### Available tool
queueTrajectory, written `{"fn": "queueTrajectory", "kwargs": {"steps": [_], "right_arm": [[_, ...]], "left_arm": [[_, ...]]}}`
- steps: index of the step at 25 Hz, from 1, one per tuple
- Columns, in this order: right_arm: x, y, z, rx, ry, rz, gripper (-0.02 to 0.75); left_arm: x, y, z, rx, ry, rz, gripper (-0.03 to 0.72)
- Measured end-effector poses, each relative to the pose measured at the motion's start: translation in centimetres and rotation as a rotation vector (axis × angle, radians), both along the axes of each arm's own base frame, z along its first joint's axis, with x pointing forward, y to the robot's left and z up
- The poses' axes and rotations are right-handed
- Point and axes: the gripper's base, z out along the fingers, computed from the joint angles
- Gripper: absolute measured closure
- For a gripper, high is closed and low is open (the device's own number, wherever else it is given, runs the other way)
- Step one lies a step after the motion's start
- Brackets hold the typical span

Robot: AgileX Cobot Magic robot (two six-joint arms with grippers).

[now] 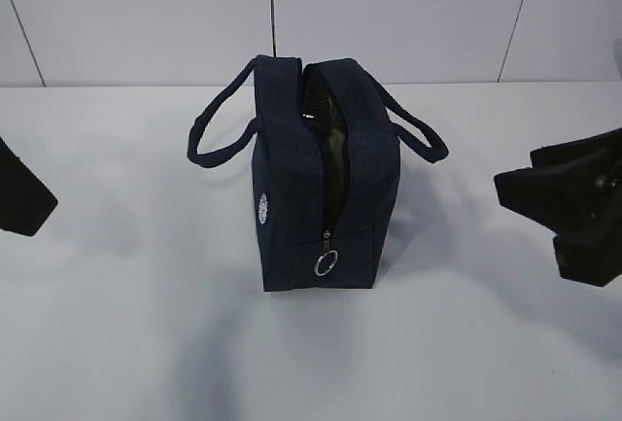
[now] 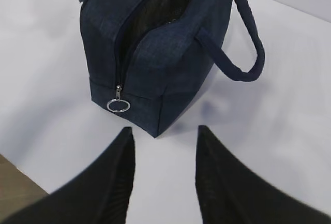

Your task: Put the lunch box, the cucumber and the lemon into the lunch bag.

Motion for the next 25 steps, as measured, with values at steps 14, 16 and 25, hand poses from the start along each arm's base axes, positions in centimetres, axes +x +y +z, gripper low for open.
{"fn": "queueTrajectory", "kwargs": {"steps": [14, 16, 25], "right_arm": [[0.9, 0.6, -1.2, -0.026, 0.06, 0.002, 0.442], [1.2, 0.7, -1.6, -0.031, 0.078, 0.001, 0.442], [1.7, 1.1, -1.7, -0.003, 0.055, -0.002, 0.442]], "left_arm": [[-4.8, 1.7, 0.1, 0.02, -0.075, -0.005, 0.503], [-6.2, 2.7, -1.2, 0.036, -0.059, 0.014, 0.507], [-10.3, 6.4, -5.5, 0.036, -0.23, 0.077, 0.553]]}}
